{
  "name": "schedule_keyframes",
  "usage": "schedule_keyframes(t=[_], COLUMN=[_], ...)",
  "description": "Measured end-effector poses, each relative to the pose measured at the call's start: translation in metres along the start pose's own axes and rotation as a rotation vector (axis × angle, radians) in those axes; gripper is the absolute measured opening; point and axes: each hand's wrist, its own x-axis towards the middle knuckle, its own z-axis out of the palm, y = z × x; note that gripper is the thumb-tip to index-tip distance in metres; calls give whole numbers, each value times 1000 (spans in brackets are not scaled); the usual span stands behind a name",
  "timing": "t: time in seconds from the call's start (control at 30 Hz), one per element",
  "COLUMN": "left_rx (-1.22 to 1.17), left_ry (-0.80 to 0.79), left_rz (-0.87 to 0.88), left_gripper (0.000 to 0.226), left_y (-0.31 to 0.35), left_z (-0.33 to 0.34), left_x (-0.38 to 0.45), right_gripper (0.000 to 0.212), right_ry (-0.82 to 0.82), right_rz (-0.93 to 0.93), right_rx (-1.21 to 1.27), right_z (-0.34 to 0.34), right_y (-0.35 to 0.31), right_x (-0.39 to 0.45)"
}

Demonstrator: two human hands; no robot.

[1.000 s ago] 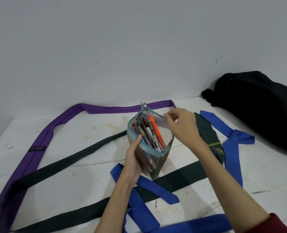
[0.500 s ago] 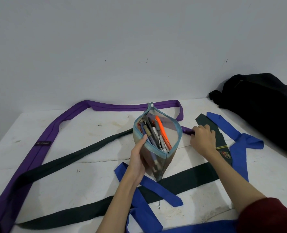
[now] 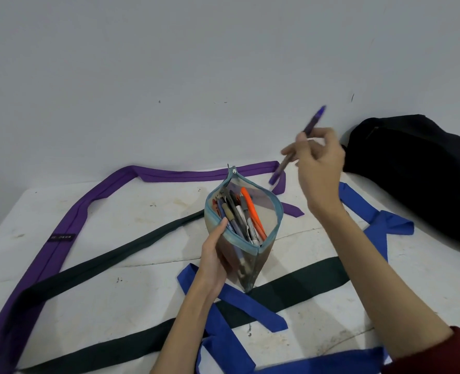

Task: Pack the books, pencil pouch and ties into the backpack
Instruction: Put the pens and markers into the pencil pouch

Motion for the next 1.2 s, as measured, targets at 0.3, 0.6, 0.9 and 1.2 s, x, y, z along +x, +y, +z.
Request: schedule_keyframes(t=[0.3,0.6,0.9,1.2], left_rx=[33,49,45,99], left_ry=[3,10,-11,-75], left_rz=[7,-25,-35,-80], left_gripper=[46,40,36,43], left_y=[1,1,2,15], left_z=[0,-1,3,6], left_x=[0,-1,-3,-8], right_gripper=[26,16,15,14], right_ry=[-553,-639,-535,-517], right_rz=[53,11,-105,353], right_rx=[-797,-912,-1070,-453], right_z=[7,5,10,-5], right_y=[36,34,50,59], right_x=[-26,-26,-36,-15])
